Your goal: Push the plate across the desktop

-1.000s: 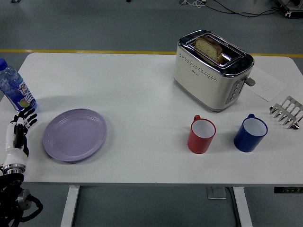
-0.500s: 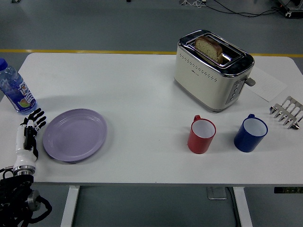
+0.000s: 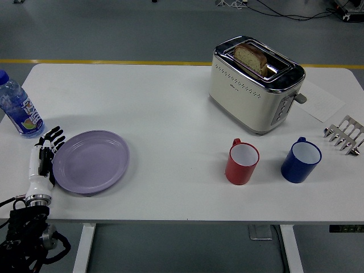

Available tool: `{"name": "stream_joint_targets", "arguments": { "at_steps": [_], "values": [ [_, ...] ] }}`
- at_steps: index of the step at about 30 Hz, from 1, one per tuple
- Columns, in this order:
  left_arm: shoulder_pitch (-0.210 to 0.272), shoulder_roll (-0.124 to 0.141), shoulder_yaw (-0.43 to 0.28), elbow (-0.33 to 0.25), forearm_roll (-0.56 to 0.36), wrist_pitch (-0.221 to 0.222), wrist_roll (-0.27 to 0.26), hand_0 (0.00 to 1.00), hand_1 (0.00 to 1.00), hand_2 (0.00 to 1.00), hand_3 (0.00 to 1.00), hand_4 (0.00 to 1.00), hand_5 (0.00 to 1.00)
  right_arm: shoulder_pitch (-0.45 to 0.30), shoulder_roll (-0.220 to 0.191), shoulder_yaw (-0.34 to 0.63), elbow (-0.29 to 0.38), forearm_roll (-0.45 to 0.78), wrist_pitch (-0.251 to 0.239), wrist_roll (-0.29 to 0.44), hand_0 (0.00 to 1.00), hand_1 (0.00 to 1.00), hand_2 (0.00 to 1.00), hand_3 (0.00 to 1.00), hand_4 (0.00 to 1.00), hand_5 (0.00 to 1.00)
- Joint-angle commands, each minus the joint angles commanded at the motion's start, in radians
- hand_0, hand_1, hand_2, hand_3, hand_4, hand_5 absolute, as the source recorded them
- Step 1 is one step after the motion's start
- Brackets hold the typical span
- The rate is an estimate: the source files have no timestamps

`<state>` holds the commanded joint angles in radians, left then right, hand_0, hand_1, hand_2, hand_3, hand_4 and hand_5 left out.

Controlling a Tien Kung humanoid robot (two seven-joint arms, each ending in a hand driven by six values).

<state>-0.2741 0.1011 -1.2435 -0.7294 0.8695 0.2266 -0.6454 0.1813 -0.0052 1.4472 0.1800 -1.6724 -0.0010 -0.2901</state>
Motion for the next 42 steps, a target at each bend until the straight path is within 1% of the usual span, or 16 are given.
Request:
{"name": "stream_joint_targets", "arguments": {
  "at_steps": [5,6,8,24,31,35,40,42],
  "values": [
    [-0.017,-0.016,0.015,0.009,-0.012,0.003,0.0,0.764,0.789,0.805,0.747,0.354,0.998,0.003,0.0,0.002,0.0,-0.005,0.001,0.0,0.638,0.611,0.648,0.583,0.364,0.165],
    [-0.022,-0.023,0.024,0.013,-0.02,0.006,0.0,0.764,0.789,0.805,0.747,0.354,0.998,0.004,0.0,0.001,0.0,-0.004,0.001,0.001,0.638,0.611,0.648,0.583,0.364,0.165],
    [-0.027,-0.028,0.037,0.016,-0.031,0.007,0.0,0.763,0.788,0.805,0.746,0.355,0.998,0.005,0.0,0.0,0.0,-0.003,0.002,0.001,0.638,0.611,0.647,0.583,0.363,0.165],
    [-0.067,-0.044,0.144,0.008,-0.093,0.015,0.0,0.761,0.787,0.804,0.744,0.355,0.998,0.01,0.001,0.002,0.0,-0.009,0.004,0.001,0.638,0.61,0.645,0.583,0.362,0.165],
    [-0.091,-0.047,0.268,0.0,-0.162,0.026,0.0,0.761,0.786,0.806,0.743,0.354,0.998,0.009,0.0,0.002,0.0,-0.01,0.005,0.001,0.638,0.61,0.644,0.583,0.362,0.165],
    [-0.101,-0.049,0.297,-0.004,-0.177,0.032,0.0,0.761,0.786,0.806,0.743,0.354,0.998,0.009,0.0,0.002,0.0,-0.011,0.006,0.001,0.638,0.61,0.644,0.583,0.362,0.165],
    [-0.128,-0.058,0.367,-0.014,-0.244,0.047,0.0,0.761,0.787,0.807,0.743,0.355,0.998,0.009,0.0,0.0,0.0,-0.009,0.007,0.001,0.638,0.61,0.643,0.583,0.362,0.165],
    [-0.135,-0.063,0.408,-0.017,-0.282,0.059,0.0,0.761,0.787,0.807,0.743,0.355,0.998,0.009,0.0,0.002,0.0,-0.012,0.007,0.002,0.638,0.61,0.643,0.583,0.362,0.165]
  ]
}}
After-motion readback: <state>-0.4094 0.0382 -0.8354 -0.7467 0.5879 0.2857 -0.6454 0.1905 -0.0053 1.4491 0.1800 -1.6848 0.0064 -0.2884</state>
